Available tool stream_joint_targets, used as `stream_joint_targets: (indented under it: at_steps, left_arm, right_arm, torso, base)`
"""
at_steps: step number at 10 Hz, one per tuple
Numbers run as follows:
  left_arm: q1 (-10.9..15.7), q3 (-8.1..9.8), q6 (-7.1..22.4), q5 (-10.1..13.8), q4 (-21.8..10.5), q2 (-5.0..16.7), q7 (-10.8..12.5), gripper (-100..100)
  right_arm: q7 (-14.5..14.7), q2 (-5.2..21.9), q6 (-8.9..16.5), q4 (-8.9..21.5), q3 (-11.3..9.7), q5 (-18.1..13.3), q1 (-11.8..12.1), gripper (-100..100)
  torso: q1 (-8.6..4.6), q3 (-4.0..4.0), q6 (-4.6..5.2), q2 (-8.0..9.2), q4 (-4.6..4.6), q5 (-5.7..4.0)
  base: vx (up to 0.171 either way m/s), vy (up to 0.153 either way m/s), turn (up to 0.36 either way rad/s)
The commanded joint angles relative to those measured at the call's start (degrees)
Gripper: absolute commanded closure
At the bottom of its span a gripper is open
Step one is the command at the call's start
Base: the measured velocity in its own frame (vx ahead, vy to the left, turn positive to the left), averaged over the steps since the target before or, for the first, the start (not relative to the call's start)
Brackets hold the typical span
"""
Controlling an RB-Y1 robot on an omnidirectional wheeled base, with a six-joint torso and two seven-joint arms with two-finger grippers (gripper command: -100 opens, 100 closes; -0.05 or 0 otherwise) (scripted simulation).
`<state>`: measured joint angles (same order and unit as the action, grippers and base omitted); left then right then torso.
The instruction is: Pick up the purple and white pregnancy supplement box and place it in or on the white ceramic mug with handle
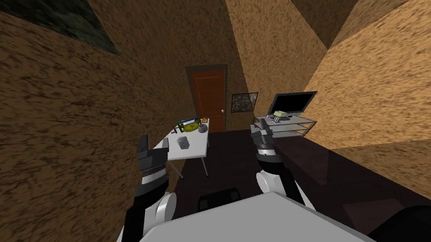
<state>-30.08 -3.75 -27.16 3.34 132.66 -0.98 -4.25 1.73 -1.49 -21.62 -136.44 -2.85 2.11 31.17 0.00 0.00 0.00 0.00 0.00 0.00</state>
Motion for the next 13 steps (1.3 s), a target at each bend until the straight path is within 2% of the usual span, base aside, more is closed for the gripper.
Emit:
stream_joint_targets:
  at_steps: [1, 4, 7, 11, 12, 13]
  left_arm:
    - [-0.1, 0.29, 0.0, 0.6, -0.5, 2.0, 0.4, -100]
    - [-0.8, 1.42, 0.1, 3.0, -2.2, 6.0, 2.2, -100]
    - [-2.1, 3.18, 0.2, 6.9, -4.7, 8.6, 5.0, -100]
    - [-4.3, 6.2, 0.4, 13.2, -9.1, 10.5, 10.0, -100]
    - [-4.3, 6.2, 0.4, 13.7, -9.1, 10.5, 10.0, -100]
    - [-4.9, 7.06, 0.5, 15.6, -10.3, 10.8, 11.3, -100]
  right_arm:
    - [0.0, 0.0, 0.0, 0.0, 0.0, 0.0, 0.0, 0]
    - [0.0, 0.0, 0.0, 0.0, 0.0, 0.0, 0.0, 0]
    - [0.0, 0.0, 0.0, 0.0, 0.0, 0.0, 0.0, 0]
    - [0.0, 0.0, 0.0, 0.0, 0.0, 0.0, 0.0, 0]
    - [0.0, 0.0, 0.0, 0.0, 0.0, 0.0, 0.0, 0]
    - [0.0, 0.0, 0.0, 0.0, 0.0, 0.0, 0.0, 0]
  torso:
    - [0.0, 0.0, 0.0, 0.0, 0.0, 0.0]
    - [-0.29, -0.1, 0.0, -0.18, -0.04, -0.06]
    - [-0.65, -0.25, -0.01, -0.44, -0.1, -0.14]
    - [-0.86, -0.36, -0.01, -0.61, -0.14, -0.19]
    - [-0.87, -0.36, 0.0, -0.61, -0.14, -0.2]
    - [-0.68, -0.28, 0.01, -0.47, -0.12, -0.17]
  base:
    - [0.023, -0.03, 0.021]
    - [0.056, -0.089, 0.044]
    - [0.111, -0.168, 0.068]
    - [0.135, -0.223, 0.092]
    - [0.096, -0.174, 0.035]
    - [0.094, -0.157, 0.047]
